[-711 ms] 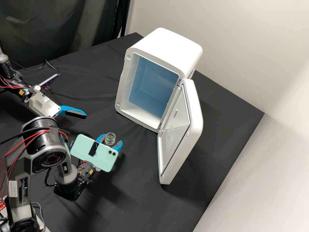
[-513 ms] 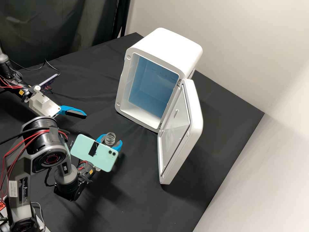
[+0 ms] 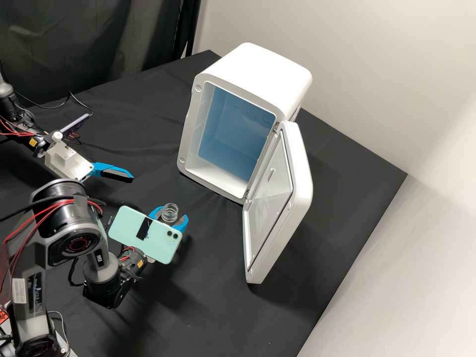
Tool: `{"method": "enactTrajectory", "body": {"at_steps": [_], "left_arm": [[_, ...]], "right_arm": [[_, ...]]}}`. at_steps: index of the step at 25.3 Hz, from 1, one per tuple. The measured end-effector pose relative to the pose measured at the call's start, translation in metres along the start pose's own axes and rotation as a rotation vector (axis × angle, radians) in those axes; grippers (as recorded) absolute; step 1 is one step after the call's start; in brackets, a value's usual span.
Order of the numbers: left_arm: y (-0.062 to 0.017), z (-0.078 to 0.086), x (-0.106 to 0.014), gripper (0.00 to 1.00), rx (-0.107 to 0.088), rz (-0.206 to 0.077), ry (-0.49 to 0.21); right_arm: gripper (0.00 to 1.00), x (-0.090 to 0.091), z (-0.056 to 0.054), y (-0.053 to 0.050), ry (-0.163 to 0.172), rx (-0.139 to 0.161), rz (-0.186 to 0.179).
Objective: Place the flask in the incubator
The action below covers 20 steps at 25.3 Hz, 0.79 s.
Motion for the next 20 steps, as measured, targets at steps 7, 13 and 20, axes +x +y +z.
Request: {"method": "enactTrajectory", "body": {"at_steps": [7, 13, 20], "left_arm": [[-0.0004, 0.002, 0.0, 1.0, 0.002, -0.002, -0.008], [-0.0004, 0.002, 0.0, 1.0, 0.002, -0.002, -0.008], [-0.0007, 0.004, 0.0, 1.0, 0.003, -0.003, -0.013]], "right_arm": [[0.0, -0.021, -0.002, 0.036, -0.024, 0.058, 0.182], [0.0, -0.036, -0.005, 0.06, -0.023, 0.097, 0.309], [0.0, -0.048, -0.008, 0.069, -0.01, 0.117, 0.356]]}}
